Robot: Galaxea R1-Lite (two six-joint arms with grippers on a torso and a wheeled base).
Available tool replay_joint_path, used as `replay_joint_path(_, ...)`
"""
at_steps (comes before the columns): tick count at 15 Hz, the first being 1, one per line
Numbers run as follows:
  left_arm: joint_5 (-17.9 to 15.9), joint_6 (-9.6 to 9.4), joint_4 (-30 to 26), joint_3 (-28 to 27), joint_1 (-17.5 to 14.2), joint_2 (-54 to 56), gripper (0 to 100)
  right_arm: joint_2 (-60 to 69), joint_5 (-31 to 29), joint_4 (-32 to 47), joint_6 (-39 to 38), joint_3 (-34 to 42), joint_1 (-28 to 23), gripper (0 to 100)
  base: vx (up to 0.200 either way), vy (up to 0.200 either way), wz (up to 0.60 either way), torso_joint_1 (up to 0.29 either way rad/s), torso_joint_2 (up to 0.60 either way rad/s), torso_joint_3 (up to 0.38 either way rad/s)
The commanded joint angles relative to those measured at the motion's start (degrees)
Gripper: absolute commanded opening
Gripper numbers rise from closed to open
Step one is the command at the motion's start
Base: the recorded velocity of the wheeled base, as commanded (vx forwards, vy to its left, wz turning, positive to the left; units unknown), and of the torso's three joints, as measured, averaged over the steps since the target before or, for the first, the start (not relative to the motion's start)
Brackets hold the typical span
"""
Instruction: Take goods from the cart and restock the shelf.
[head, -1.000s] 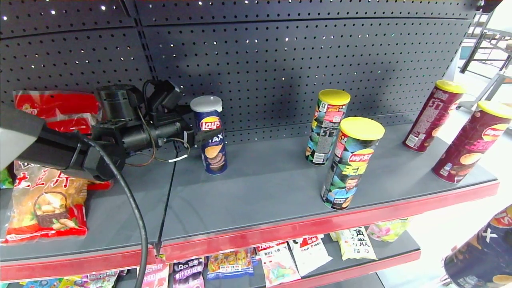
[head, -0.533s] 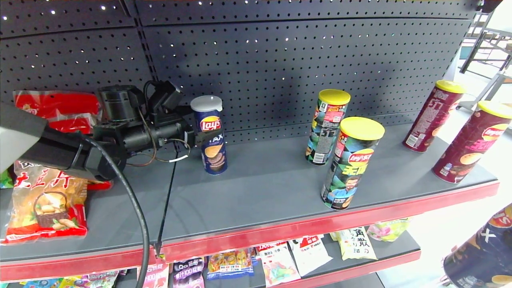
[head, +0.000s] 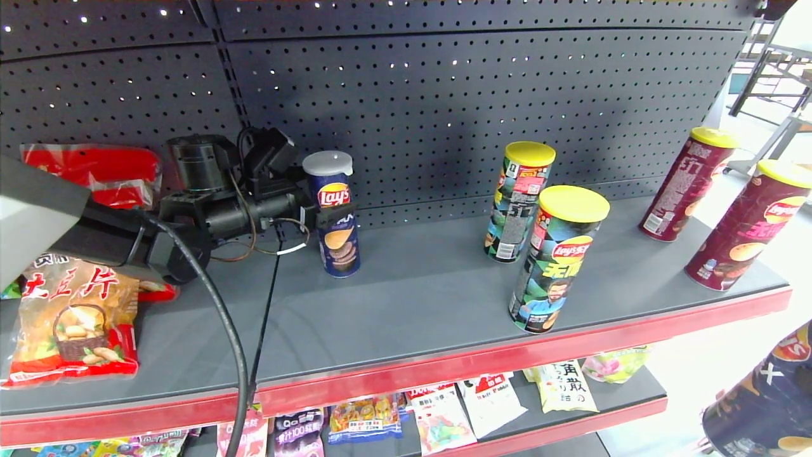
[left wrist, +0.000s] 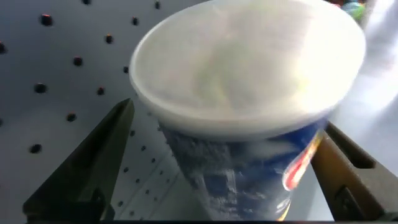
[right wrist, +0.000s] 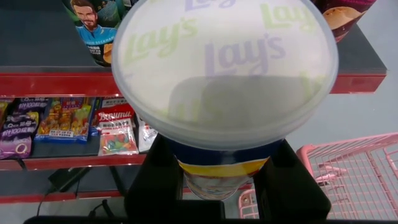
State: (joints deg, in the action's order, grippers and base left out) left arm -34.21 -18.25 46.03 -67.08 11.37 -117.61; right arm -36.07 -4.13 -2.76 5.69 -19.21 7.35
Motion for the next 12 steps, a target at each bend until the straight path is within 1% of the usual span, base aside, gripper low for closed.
replay_joint_path(1, 0.6, -0.03, 0.0, -0.4, 0.1, -0.5, 100, -0.2, 0.0, -0.1, 0.0, 0.1, 0.0, 0, 0.000, 0.000, 0.00, 0.000, 0.00, 0.000)
replay_joint_path(3, 1.1, 0.06, 0.0, -0.1, 0.1, -0.5, 100, -0.2, 0.0, -0.1, 0.0, 0.1, 0.0, 0, 0.000, 0.000, 0.00, 0.000, 0.00, 0.000)
replay_joint_path(4, 1.1, 0.14, 0.0, -0.1, 0.1, -0.4, 0, -0.2, 0.0, -0.1, 0.0, 0.1, 0.0, 0, 0.000, 0.000, 0.00, 0.000, 0.00, 0.000)
replay_joint_path(7, 0.5, 0.14, 0.0, 1.7, 0.1, 1.2, 0, -0.1, 0.0, 0.0, 0.0, 0.1, 0.0, 0, 0.000, 0.000, 0.00, 0.000, 0.00, 0.000)
replay_joint_path(9, -0.9, 0.85, -0.1, 6.8, 0.0, 4.6, 0, 0.1, 0.0, 0.0, 0.0, 0.3, 0.0, 0, 0.000, 0.000, 0.00, 0.000, 0.00, 0.000)
replay_joint_path(10, -1.6, 1.20, -0.1, 7.8, 0.0, 5.6, 0, 0.2, 0.0, 0.0, 0.0, 0.3, 0.0, 0, 0.000, 0.000, 0.00, 0.000, 0.00, 0.000)
replay_joint_path(11, -2.7, 3.57, -0.1, 11.6, -0.2, 9.2, 0, 0.4, 0.0, 0.0, 0.0, 0.4, 0.0, 0, 0.000, 0.000, 0.00, 0.000, 0.00, 0.000)
replay_joint_path(12, -3.5, 5.33, -0.1, 13.6, -0.2, 11.4, 0, 0.4, 0.0, 0.0, 0.0, 0.4, 0.0, 0, 0.000, 0.000, 0.00, 0.000, 0.00, 0.000)
